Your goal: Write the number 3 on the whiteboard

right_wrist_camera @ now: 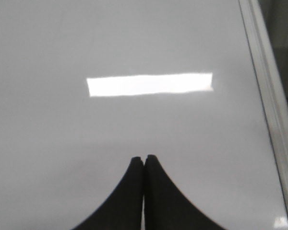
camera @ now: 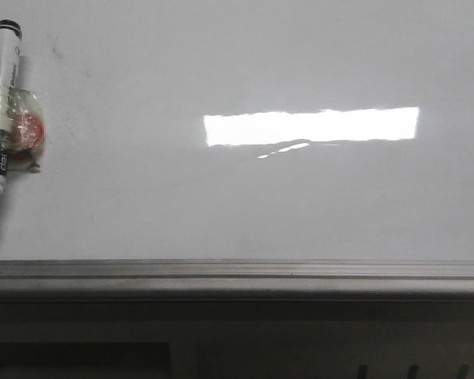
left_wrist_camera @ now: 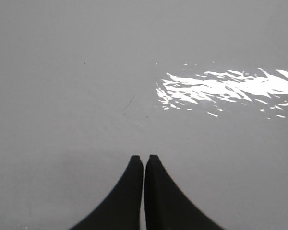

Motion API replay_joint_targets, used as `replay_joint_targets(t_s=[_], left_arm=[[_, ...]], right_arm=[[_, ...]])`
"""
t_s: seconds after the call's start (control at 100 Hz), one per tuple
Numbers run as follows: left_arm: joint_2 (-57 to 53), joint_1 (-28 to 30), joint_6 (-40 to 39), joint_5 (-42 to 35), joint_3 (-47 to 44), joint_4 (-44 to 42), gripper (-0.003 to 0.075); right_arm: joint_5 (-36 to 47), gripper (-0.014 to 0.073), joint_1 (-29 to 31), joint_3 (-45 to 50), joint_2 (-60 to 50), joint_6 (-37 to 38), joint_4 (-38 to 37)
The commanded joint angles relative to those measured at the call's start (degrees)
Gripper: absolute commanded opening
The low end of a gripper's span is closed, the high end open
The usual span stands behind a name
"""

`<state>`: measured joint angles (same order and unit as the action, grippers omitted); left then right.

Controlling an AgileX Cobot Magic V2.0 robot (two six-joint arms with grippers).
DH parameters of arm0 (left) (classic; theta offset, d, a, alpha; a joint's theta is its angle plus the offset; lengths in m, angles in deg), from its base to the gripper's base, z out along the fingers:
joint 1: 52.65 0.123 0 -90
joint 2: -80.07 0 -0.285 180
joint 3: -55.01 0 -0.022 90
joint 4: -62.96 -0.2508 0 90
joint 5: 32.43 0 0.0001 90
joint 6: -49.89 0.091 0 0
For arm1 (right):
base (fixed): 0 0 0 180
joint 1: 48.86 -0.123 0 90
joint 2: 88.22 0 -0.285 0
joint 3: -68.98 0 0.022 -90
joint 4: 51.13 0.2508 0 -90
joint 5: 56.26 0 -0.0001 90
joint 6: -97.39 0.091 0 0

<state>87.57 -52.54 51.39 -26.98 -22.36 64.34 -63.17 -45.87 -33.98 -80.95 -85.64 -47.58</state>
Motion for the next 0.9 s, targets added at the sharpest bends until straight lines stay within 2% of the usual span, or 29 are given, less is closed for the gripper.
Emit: replay_joint_targets(t_s=[0.0,0.15,0.32,0.43,0.48,0.59,0.65,0.74,0.89], left_arm=[[-0.4,1.3,-1.0,-1.1,2.3,1.8,-0.002],[4.7,3.0,-1.0,4.5,8.2,1.9,-0.002],[7.5,3.0,-1.0,4.5,13.4,2.3,-0.002],[7.8,3.0,-1.0,7.7,15.8,1.9,-0.0009],[8.1,2.9,-0.9,9.2,16.4,1.9,0.004],[8.3,2.9,-0.9,8.1,16.2,2.4,0.0256],[8.3,2.9,-1.0,5.9,15.5,2.1,0.0322],[8.5,2.9,-0.9,0.3,14.1,5.1,0.0337],[9.6,0.9,2.3,1.4,14.1,4.7,0.0337]], right_arm=[[0.1,-0.0054,0.3,-4.3,0.8,-0.4,1.2],[-7.8,-0.0054,0.3,-10.1,5.2,-0.4,1.2],[-6.8,-0.0054,0.3,-11.1,6.6,-0.4,1.2],[-7.0,-0.0054,0.3,-11.1,6.6,-0.4,1.2],[-7.1,-0.0054,0.3,-11.1,6.6,-0.4,1.2],[-7.3,-0.0054,0.3,-11.1,6.6,-0.4,1.2],[-7.2,-0.0054,0.3,-11.1,6.6,-0.4,1.2],[-7.1,-0.0054,0.3,-11.1,6.6,-0.4,1.2],[-5.7,-0.0054,0.3,-11.3,6.6,-0.4,2.3]])
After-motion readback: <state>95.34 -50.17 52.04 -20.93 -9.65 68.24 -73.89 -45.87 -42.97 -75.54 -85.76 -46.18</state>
